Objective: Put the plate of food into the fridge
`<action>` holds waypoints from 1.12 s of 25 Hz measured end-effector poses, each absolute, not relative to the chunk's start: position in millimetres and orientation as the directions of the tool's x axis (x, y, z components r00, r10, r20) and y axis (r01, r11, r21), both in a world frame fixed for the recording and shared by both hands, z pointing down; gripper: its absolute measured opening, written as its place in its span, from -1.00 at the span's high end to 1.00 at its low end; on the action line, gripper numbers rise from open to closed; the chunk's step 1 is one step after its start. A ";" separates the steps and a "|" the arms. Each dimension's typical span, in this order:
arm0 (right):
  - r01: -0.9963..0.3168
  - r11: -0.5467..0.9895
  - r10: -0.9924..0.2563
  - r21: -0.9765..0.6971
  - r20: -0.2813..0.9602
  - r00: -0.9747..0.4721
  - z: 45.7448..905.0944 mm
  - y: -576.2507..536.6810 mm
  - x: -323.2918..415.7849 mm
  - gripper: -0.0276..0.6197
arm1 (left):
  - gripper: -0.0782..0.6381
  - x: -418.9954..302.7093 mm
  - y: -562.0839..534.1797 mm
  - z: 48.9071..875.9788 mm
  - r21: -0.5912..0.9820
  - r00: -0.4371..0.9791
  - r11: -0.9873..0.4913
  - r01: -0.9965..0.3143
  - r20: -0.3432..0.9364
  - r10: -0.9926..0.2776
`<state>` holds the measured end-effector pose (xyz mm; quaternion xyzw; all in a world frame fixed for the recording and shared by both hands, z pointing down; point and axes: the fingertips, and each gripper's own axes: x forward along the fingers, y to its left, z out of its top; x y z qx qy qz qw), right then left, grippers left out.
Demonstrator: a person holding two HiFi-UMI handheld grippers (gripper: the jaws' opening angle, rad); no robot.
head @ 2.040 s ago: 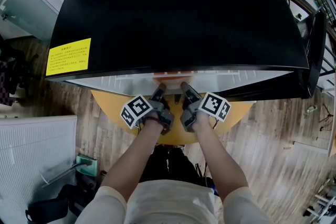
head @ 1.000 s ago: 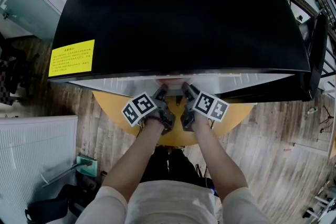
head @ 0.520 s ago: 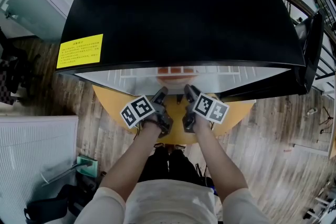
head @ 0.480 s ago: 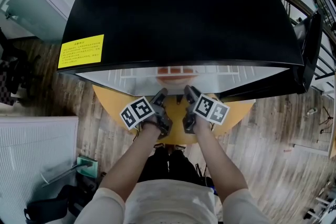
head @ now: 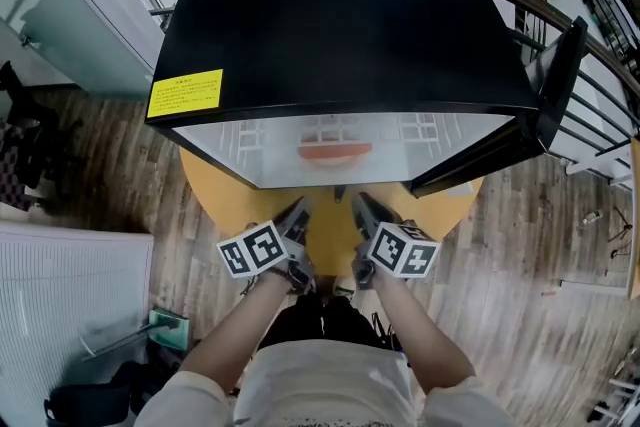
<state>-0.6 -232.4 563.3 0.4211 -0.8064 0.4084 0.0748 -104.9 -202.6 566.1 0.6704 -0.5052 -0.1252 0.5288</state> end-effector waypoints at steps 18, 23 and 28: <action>-0.743 0.529 -0.558 -0.409 0.492 -0.668 510.9 -121.7 2.7 0.83 | 0.72 -57.9 -99.7 507.5 0.519 0.494 -0.226 -0.824 0.463 -0.736; -0.741 0.551 -0.532 -0.384 0.522 -0.667 518.1 -98.6 3.6 0.83 | 0.72 -53.5 -72.7 513.8 0.486 0.483 -0.234 -0.842 0.486 -0.728; -0.742 0.553 -0.528 -0.379 0.529 -0.664 519.2 -90.3 5.3 0.83 | 0.72 -58.5 -74.8 511.2 0.482 0.474 -0.227 -0.846 0.488 -0.733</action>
